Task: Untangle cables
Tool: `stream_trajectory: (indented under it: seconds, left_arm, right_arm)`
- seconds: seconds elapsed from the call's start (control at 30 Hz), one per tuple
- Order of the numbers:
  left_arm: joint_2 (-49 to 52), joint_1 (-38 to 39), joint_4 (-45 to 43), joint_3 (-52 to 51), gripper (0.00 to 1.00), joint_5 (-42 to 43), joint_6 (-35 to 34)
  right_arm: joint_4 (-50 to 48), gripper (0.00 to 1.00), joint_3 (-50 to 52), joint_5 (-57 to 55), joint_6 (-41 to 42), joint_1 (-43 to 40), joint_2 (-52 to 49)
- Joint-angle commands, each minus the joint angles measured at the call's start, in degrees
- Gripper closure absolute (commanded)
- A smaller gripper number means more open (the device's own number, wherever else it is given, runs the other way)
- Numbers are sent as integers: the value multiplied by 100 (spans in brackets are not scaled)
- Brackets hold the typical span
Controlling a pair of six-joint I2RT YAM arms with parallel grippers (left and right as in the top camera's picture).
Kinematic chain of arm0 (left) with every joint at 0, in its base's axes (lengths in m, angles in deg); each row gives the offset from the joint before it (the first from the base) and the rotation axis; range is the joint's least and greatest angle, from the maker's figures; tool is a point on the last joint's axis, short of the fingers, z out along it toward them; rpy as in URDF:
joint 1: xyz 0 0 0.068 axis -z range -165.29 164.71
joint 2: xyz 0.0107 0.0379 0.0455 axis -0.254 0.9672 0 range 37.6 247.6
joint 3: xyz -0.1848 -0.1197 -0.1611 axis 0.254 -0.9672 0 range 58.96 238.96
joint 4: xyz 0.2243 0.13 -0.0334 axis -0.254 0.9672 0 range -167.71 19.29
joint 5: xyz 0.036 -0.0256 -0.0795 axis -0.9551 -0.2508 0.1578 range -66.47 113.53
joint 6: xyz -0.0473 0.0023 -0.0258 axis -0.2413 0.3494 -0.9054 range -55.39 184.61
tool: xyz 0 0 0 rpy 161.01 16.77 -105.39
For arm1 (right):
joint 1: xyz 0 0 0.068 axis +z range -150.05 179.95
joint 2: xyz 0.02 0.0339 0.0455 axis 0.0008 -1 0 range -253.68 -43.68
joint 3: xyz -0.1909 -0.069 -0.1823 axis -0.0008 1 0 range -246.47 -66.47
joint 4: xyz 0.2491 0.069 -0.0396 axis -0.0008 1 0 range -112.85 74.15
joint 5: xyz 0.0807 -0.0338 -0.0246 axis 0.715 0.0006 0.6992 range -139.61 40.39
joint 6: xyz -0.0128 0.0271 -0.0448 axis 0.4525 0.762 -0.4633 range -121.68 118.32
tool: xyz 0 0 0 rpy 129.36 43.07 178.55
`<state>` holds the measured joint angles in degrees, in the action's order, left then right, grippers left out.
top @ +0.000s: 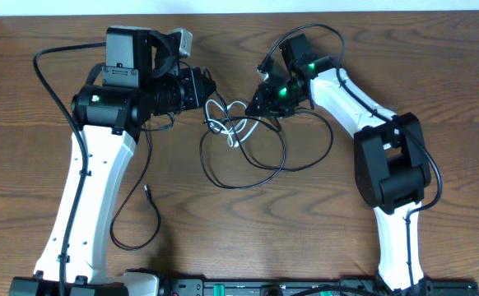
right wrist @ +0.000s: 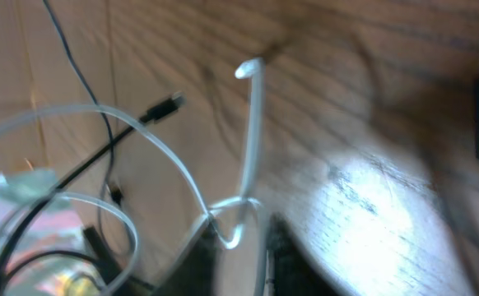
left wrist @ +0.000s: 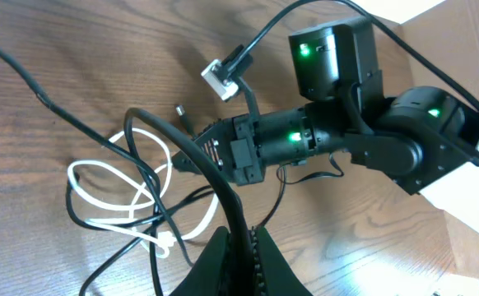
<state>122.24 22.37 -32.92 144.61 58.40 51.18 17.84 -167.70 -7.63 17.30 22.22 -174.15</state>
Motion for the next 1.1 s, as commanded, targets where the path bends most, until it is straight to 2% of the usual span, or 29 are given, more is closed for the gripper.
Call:
stream_trajectory:
  seconds: [0.0,0.13,0.37,0.67,1.07]
  left_arm:
    - [0,7,-11,153,93,138,98]
    - [0,7,-11,153,92,136,101]
    - [0,7,-4,153,92,48,122]
    - [0,7,-7,153,93,4,140]
    - [0,17,44,153,93,-96,160]
  right_arm:
    - [-79,99,-24,4,92,-170,-24]
    - [-109,99,-39,-173,92,-575,181]
    - [721,99,-39,-2280,92,-1419,1025]
    - [1700,99,-26,-3731,94,-1971,1113]
    - [2057,99,-26,-3746,-319,-2430,1113]
